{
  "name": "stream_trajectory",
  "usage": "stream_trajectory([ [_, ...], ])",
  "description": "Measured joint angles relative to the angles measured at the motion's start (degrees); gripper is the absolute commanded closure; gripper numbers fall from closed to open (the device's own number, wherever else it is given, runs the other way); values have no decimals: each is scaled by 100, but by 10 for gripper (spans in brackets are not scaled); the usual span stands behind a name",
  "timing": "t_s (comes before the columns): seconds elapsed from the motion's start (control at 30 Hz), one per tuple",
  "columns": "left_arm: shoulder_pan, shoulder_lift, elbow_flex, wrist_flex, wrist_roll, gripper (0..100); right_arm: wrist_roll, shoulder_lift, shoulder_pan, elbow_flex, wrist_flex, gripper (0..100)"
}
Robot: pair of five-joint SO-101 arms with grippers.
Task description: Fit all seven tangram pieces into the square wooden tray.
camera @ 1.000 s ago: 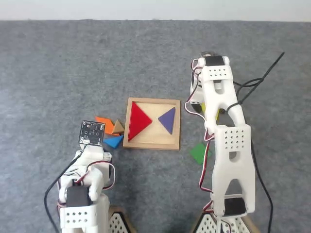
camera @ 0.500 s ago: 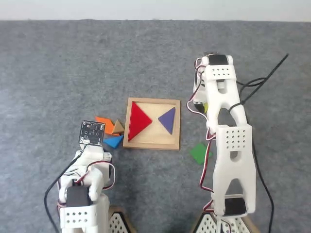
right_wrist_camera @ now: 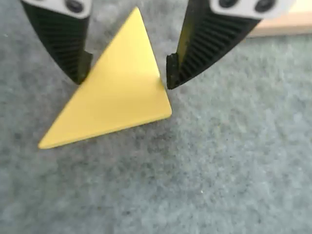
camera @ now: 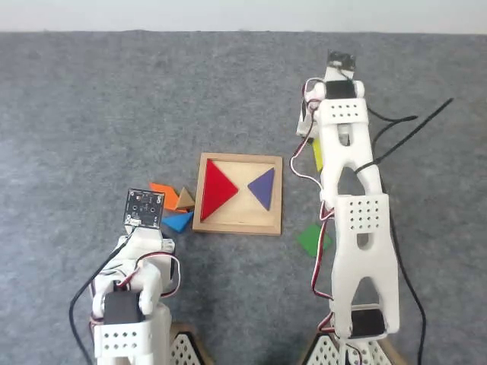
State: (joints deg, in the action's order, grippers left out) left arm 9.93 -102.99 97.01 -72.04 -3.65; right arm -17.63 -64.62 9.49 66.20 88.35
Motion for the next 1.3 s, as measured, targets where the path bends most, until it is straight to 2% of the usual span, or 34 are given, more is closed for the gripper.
stream_trajectory([
  [0.17, 0, 0, 0, 0, 0, 986, -9, -167, 44, 0, -141, 535],
  [0.27, 0, 0, 0, 0, 0, 986, -9, -176, 44, 9, -141, 493],
  [0.83, 0, 0, 0, 0, 0, 986, -9, -492, 211, 141, -1213, 493],
  [1.07, 0, 0, 0, 0, 0, 986, -9, -563, 202, 246, -1196, 496],
  [1.17, 0, 0, 0, 0, 0, 986, -26, -563, 185, 246, -1064, 574],
  [1.3, 0, 0, 0, 0, 0, 986, -35, -563, 123, 255, -976, 786],
])
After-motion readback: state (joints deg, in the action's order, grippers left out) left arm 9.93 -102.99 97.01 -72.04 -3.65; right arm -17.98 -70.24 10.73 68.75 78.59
